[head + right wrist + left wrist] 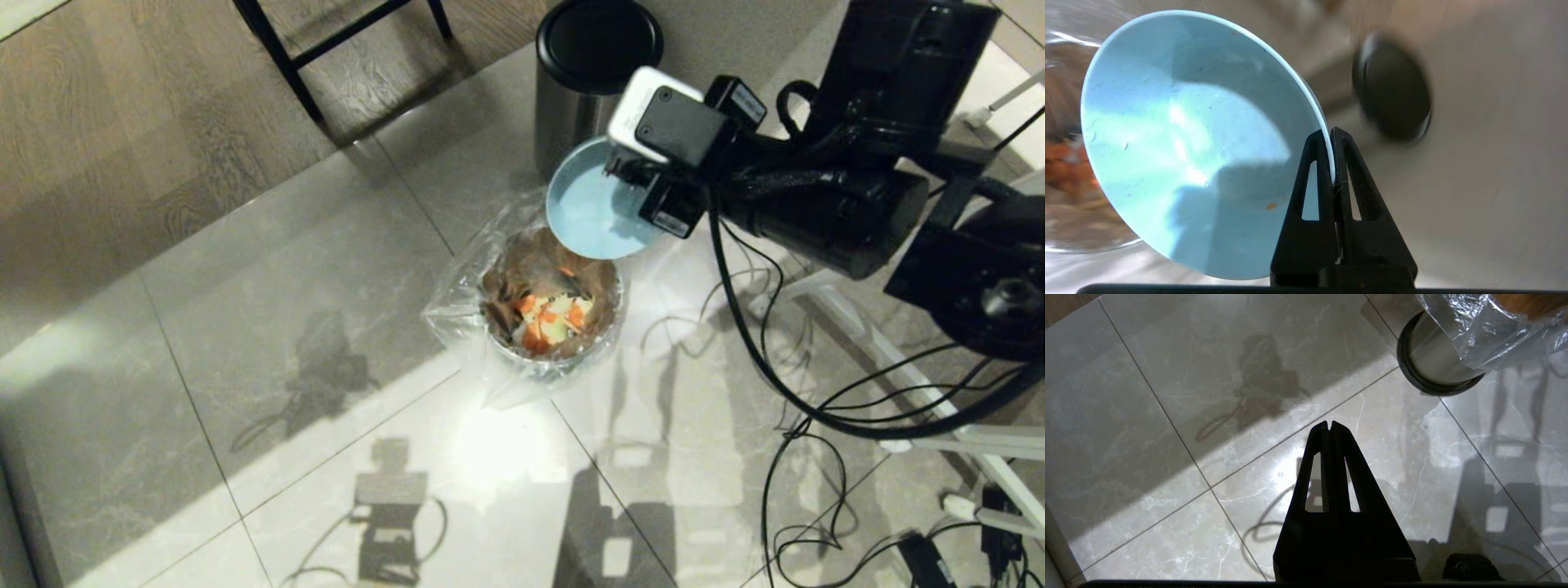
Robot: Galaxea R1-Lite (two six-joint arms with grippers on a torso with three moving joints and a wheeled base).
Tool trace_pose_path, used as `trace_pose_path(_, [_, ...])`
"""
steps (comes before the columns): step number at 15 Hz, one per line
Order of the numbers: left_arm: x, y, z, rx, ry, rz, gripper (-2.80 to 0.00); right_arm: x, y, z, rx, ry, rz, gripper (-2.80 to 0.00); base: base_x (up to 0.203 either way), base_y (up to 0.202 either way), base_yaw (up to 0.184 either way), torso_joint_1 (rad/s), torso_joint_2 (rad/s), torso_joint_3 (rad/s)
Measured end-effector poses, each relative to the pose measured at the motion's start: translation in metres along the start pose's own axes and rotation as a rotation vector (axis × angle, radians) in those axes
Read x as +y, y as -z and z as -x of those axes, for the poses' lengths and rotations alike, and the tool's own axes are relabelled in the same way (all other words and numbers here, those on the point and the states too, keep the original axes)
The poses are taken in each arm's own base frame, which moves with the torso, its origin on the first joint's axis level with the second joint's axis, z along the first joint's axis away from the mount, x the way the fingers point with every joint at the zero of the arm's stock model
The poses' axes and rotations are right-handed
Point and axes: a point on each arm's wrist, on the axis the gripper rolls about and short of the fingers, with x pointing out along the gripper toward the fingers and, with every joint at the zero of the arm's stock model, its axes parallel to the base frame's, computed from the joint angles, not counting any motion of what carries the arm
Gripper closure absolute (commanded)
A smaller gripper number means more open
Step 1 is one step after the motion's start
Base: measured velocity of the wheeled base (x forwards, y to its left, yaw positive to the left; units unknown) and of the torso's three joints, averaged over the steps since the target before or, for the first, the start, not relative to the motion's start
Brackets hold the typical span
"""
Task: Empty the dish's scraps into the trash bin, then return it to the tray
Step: Put the bowl back to the table
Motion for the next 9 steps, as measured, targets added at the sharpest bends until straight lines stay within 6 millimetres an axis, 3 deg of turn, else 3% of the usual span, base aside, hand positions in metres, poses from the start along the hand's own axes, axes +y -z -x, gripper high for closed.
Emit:
trace_pose_path(3, [0.0,0.0,0.0,0.0,0.0,0.0,0.0,0.0015,0.0046,0.0005,0.121,0.033,-0.127,0.0,0.0,0.0,0.0,0.0,0.0,0.0])
trace_pose_path(9, [0.0,0.0,0.0,0.0,0.0,0.0,0.0,0.0044,0.0101,0.0011,0.164,0.023,-0.261,0.0,0.0,0.0,0.0,0.0,0.0,0.0])
